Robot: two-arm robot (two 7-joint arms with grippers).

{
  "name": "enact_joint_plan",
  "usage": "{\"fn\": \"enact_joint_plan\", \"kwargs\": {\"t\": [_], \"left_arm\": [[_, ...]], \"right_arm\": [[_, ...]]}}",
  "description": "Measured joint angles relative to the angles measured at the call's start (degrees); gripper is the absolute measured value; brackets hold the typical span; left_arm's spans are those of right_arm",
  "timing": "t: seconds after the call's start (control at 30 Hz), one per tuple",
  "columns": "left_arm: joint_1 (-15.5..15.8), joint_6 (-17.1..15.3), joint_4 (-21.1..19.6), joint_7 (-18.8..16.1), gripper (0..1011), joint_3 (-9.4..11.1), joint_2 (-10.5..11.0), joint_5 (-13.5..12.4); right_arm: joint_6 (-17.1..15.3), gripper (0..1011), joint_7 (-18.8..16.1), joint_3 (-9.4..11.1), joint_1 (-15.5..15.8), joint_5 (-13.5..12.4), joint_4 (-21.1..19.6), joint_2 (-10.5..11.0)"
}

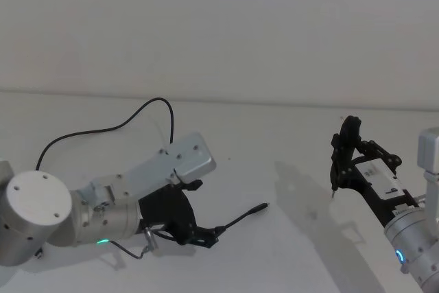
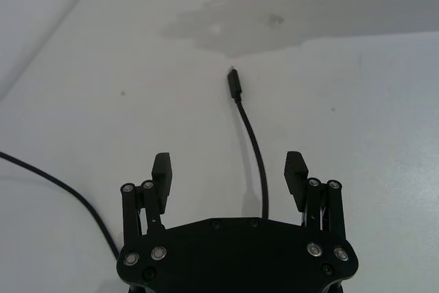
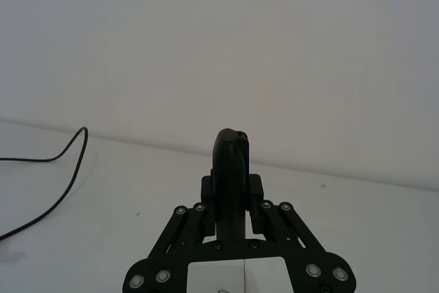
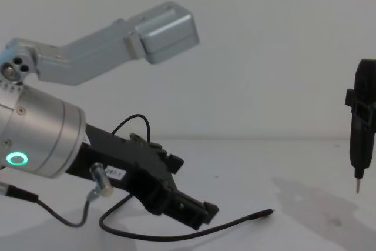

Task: Pick up the data cable with the one hand.

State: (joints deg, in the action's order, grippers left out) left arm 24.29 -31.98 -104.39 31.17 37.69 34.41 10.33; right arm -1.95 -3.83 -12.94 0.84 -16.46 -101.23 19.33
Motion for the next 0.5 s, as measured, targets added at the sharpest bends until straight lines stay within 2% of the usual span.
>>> {"fn": "enact_joint_plan", "kwargs": {"t": [0.5], "left_arm": [[1.79, -2.26, 3.23, 0.15, 1001, 2.95, -2.57, -3.23]], "right_arm": [[0.00, 268, 0.00, 0.00, 0.00, 0.00, 0.00, 0.00]]}}
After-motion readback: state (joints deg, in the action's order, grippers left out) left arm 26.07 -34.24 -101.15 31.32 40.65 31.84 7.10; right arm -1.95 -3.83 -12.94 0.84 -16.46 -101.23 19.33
